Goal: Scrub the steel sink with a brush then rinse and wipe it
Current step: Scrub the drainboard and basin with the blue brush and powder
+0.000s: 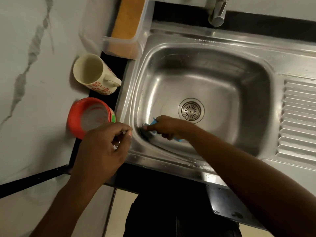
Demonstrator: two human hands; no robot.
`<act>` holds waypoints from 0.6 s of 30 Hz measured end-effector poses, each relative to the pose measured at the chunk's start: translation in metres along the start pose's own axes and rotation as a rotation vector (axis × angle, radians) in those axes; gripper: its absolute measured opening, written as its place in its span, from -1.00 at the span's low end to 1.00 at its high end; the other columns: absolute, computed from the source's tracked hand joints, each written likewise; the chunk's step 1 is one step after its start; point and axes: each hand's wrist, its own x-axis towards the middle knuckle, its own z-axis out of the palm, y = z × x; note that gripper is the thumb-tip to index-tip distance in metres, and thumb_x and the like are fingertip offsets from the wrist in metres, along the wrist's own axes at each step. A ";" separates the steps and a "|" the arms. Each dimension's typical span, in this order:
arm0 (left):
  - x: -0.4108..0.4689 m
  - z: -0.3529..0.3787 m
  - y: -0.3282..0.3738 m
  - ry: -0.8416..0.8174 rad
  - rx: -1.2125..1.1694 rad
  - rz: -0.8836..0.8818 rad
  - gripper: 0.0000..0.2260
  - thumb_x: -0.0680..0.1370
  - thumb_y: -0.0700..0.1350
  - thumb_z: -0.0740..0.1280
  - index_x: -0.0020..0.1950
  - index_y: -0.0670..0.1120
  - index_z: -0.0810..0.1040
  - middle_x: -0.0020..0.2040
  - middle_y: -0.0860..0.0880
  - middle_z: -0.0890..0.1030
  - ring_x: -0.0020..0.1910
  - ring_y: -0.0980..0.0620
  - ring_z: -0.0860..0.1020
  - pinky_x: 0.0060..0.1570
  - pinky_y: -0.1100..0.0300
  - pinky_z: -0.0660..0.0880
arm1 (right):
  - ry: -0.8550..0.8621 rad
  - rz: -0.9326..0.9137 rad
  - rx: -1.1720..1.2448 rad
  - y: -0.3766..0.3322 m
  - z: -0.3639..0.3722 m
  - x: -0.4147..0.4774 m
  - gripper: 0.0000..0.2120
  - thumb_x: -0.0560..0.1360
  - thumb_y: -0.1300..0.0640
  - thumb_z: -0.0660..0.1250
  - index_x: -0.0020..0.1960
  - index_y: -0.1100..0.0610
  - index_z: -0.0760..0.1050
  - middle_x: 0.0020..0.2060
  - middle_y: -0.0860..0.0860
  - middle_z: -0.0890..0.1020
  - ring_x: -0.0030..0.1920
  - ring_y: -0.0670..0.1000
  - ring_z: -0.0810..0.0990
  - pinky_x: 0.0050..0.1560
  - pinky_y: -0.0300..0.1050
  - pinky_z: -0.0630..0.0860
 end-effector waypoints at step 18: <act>0.017 0.003 0.011 0.006 0.011 0.016 -0.92 0.59 -0.20 0.45 0.05 -0.06 0.71 -0.15 0.17 0.66 -0.10 0.18 0.62 -0.15 0.52 0.47 | -0.012 -0.018 0.122 0.004 0.003 0.002 -0.57 0.57 -0.11 0.45 0.16 0.22 0.45 -0.26 0.06 0.46 -0.44 -0.08 0.30 -0.49 -0.20 0.26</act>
